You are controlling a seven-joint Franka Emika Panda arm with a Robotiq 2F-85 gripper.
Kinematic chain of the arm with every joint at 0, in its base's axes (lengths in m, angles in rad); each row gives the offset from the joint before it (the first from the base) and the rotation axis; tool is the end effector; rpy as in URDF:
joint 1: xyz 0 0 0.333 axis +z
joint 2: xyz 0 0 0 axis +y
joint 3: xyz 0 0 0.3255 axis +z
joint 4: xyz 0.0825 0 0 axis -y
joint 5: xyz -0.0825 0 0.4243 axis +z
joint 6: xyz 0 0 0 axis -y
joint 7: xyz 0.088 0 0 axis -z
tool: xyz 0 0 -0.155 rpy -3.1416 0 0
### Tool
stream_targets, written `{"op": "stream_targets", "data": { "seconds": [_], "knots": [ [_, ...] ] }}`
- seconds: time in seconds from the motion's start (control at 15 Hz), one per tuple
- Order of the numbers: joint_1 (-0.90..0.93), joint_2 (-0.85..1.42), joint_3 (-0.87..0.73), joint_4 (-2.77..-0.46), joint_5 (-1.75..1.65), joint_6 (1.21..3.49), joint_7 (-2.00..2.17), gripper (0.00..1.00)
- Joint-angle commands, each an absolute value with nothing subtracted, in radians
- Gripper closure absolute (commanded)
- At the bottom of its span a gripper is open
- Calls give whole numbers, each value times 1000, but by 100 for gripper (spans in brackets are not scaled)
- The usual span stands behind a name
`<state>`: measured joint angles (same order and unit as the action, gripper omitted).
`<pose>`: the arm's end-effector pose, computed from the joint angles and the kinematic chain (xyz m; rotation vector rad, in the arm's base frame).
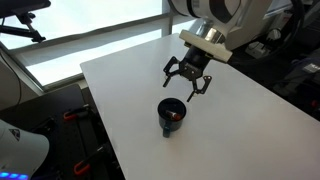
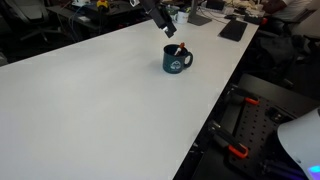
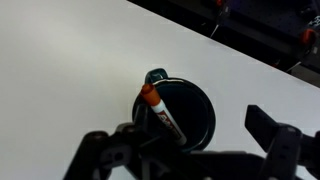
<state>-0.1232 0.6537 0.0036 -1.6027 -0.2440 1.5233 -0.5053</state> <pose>0.5998 -0.1109 0.1659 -2.8337 -0.6757 1.1736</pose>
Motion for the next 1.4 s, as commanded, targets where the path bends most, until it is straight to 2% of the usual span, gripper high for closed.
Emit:
{"op": "stream_targets", "data": {
  "seconds": [0.0,1.13,1.2,1.27,1.33],
  "knots": [
    [-123,651,8,-1612,-252,1528,-499,0],
    [-132,793,2,-1609,-283,1520,-508,0],
    [-134,792,2,-1609,-283,1521,-508,11],
    [-135,793,2,-1608,-283,1521,-507,26],
    [-135,796,0,-1602,-286,1516,-504,17]
  ]
}}
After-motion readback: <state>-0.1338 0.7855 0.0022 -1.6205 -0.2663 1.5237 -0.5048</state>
